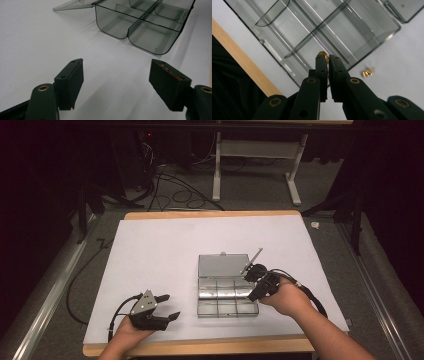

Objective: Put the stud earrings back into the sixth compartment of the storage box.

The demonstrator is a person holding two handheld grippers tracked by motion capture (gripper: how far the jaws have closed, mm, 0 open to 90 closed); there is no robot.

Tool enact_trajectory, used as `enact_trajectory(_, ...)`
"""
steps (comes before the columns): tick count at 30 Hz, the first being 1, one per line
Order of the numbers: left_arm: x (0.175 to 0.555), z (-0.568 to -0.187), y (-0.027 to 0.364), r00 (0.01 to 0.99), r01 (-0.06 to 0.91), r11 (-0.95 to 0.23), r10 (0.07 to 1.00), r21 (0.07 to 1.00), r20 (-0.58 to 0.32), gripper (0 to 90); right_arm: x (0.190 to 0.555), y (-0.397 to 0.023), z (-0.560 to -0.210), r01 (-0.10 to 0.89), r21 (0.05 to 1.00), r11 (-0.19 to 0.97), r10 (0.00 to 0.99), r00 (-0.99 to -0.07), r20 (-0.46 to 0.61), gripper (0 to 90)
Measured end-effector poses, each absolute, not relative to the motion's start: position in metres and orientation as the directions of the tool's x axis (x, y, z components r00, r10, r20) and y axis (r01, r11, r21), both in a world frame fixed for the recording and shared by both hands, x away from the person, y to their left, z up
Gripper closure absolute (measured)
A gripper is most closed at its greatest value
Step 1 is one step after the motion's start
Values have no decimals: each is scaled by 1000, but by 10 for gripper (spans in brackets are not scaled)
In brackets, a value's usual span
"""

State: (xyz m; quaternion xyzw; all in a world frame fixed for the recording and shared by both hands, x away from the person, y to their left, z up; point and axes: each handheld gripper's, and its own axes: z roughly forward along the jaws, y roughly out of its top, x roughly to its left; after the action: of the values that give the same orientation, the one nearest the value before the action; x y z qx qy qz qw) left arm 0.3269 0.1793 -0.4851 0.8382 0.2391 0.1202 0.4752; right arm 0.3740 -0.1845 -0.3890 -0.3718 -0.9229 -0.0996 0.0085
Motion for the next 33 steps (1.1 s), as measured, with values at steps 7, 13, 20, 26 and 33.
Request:
enact_trajectory(7, 327, -485, 179, 857, 288, -432, 514, 855, -29, 285, 376, -178, -395, 683, 167, 711, 677, -729, 100, 872)
enact_trajectory(13, 327, -485, 179, 858, 288, -432, 513, 855, -30, 285, 377, -171, -409, 678, 132, 723, 670, -735, 105, 872)
enact_trajectory(20, 327, -485, 180, 859, 288, -433, 511, 854, -31, 285, 378, -169, -421, 680, 113, 725, 671, -733, 109, 872)
enact_trajectory(26, 327, -485, 180, 859, 287, -432, 511, 855, -31, 285, 379, -169, -425, 680, 104, 725, 672, -733, 106, 872)
enact_trajectory(33, 327, -485, 180, 860, 286, -432, 510, 855, -30, 285, 378, -168, -431, 679, 101, 727, 670, -734, 111, 868)
